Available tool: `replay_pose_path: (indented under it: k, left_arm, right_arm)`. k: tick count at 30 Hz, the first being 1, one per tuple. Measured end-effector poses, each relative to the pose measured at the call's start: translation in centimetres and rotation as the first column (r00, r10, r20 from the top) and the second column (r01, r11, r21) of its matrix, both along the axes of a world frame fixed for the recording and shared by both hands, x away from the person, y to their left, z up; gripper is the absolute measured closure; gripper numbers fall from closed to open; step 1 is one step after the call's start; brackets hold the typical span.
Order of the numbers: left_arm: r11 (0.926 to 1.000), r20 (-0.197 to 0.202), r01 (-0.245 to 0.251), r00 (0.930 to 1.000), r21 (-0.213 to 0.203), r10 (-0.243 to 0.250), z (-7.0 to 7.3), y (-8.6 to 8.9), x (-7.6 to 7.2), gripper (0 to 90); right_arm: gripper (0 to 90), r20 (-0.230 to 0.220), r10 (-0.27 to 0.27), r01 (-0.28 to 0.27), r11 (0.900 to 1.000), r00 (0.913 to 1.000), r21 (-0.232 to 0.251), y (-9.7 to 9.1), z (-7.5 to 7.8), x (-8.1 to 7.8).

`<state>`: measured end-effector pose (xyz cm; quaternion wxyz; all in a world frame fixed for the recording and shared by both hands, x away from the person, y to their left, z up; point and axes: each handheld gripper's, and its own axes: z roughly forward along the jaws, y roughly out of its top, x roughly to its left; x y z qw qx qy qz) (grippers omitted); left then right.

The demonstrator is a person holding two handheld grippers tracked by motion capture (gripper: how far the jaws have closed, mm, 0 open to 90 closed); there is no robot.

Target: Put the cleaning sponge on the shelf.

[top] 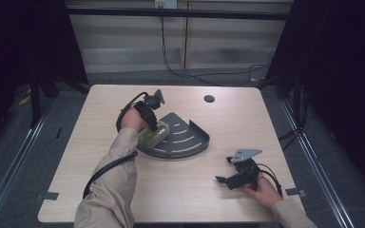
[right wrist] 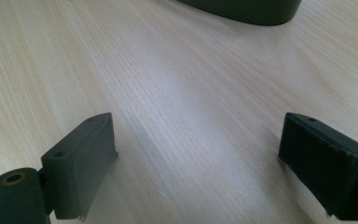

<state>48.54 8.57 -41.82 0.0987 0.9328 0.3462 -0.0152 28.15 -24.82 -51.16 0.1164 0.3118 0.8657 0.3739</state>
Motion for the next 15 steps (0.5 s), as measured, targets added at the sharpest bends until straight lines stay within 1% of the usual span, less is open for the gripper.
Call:
replay_pose_path:
  k: [3,6,9,10,12,15]
  left_arm:
    - [0.9999,0.002,-0.011,0.9999,0.006,0.011,-0.09,0.10,-0.03,71.0]
    - [0.9998,0.006,-0.020,0.9998,0.003,0.020,-0.15,0.30,0.02,70.9]
    - [0.9998,0.010,-0.021,0.9997,0.005,0.021,-0.11,0.33,0.03,70.8]
    - [0.9999,0.013,-0.012,0.9999,0.009,0.012,-0.09,0.39,0.11,70.8]
    - [0.9997,0.014,-0.021,0.9997,0.010,0.021,-0.09,0.42,0.11,70.8]
    - [0.9998,0.014,-0.014,0.9998,0.012,0.014,-0.14,0.44,0.19,70.8]
  right_arm:
    - [10.3,0.000,0.001,-0.001,1.0000,1.0000,0.000,0.00,0.00,0.00]
    - [10.3,0.000,0.001,-0.001,1.0000,1.0000,0.000,0.00,0.00,0.00]
    - [10.3,0.000,0.000,0.000,1.0000,1.0000,0.000,0.00,0.00,0.00]
    - [10.3,0.000,0.001,-0.001,1.0000,1.0000,0.000,0.00,0.00,0.00]
    - [10.3,0.001,0.001,-0.001,1.0000,1.0000,0.000,0.00,0.00,0.01]
    - [10.3,0.001,0.002,-0.002,1.0000,1.0000,-0.001,-0.01,0.00,0.01]
